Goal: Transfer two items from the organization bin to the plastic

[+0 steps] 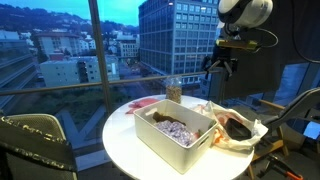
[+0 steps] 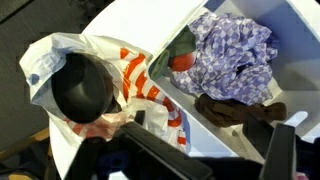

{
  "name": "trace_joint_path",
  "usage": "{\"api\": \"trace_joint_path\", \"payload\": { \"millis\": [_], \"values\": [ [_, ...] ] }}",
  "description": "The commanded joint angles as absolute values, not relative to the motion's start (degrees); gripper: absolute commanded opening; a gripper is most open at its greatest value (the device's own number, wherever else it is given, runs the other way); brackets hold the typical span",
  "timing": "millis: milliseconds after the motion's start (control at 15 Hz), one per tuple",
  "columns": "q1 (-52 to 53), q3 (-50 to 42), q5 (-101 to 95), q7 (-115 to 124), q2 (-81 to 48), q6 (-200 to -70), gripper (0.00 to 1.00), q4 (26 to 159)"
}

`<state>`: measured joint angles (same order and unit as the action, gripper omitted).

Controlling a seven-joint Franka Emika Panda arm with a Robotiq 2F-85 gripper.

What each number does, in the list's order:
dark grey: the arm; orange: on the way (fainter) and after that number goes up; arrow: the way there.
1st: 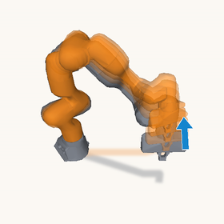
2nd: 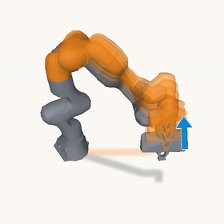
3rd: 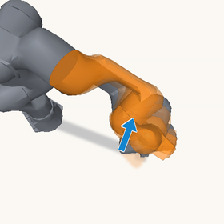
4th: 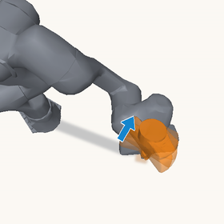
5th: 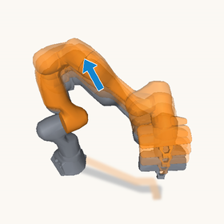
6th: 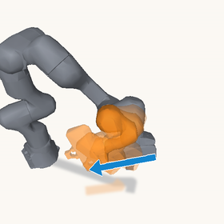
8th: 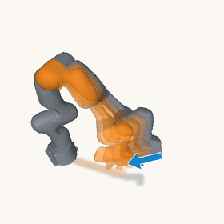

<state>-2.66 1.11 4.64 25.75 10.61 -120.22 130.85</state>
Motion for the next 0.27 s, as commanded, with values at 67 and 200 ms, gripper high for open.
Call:
{"api": "trace_joint_path", "payload": {
  "millis": [67,200],
  "values": [
    [-2.94,1.42,3.41,27.87,12.83,-120.51,1.00,133.04],
    [-2.72,1.08,4.63,26.21,10.78,-120.06,1.00,131.66]
  ]
}}
